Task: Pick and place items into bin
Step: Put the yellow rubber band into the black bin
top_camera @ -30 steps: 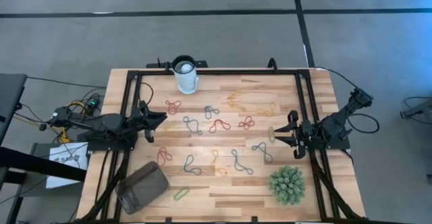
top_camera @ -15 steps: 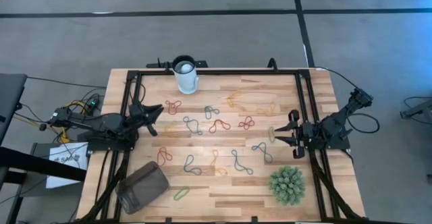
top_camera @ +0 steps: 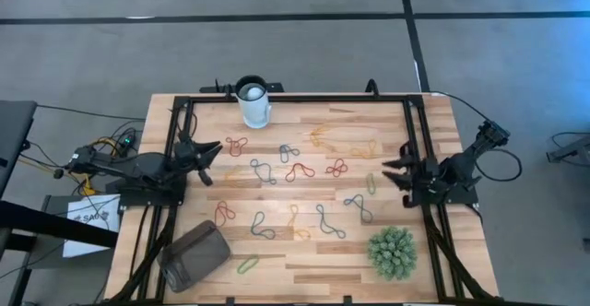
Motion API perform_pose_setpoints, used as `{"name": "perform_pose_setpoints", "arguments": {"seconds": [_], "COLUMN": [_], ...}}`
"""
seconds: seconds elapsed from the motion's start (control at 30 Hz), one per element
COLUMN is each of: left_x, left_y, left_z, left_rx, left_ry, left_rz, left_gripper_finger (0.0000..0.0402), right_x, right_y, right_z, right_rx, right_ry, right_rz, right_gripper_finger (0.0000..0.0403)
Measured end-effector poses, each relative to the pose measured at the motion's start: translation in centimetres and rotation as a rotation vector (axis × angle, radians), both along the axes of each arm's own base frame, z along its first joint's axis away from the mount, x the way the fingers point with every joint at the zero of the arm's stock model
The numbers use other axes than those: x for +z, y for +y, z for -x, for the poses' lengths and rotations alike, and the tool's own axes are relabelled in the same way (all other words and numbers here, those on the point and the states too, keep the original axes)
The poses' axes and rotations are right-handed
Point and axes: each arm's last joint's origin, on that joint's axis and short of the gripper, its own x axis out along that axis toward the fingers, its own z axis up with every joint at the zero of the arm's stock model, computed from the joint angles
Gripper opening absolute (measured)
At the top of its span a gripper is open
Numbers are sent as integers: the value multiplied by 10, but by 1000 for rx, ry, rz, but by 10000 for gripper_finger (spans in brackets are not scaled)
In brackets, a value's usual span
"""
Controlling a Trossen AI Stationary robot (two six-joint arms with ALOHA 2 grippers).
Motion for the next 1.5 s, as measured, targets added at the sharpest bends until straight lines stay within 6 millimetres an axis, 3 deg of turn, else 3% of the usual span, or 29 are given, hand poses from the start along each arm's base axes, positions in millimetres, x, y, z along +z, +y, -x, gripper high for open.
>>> {"name": "perform_pose_setpoints", "arguments": {"seconds": [0.2, 0.3, 0.4, 0.57, 0.83, 1.0, 1.27, 1.4, 1.5], "left_x": [36, 51, 58, 59, 42, 40, 43, 44, 54], "left_y": [3, 5, 3, -1, 2, 2, -2, -4, -9], "left_z": [14, 22, 27, 27, 19, 18, 16, 5, -14], "left_rx": [-5, -18, -130, -285, -100, -102, -218, -226, -264], "left_ry": [60, 34, 63, 67, 102, 122, 85, 92, 55], "left_rz": [-16, 63, 93, 130, 218, 232, 281, 312, 244], "left_gripper_finger": [61, 61, 61, 61, 61, 61, 61, 61, 61], "right_x": [18, 22, 23, 23, 24, 24, 33, 28, 29], "right_y": [-6, -8, -7, -7, -6, -6, -14, -9, -6], "right_z": [7, 9, 9, 9, 9, 9, 16, 12, 11], "right_rx": [-90, -105, -50, -35, 19, 39, -142, -55, 0], "right_ry": [-106, -130, -167, -171, -191, -199, -240, -216, -237], "right_rz": [6, 19, -20, -108, -83, -136, -91, 1, 23], "right_gripper_finger": [113, 113, 113, 113, 113, 113, 113, 113, 113]}}
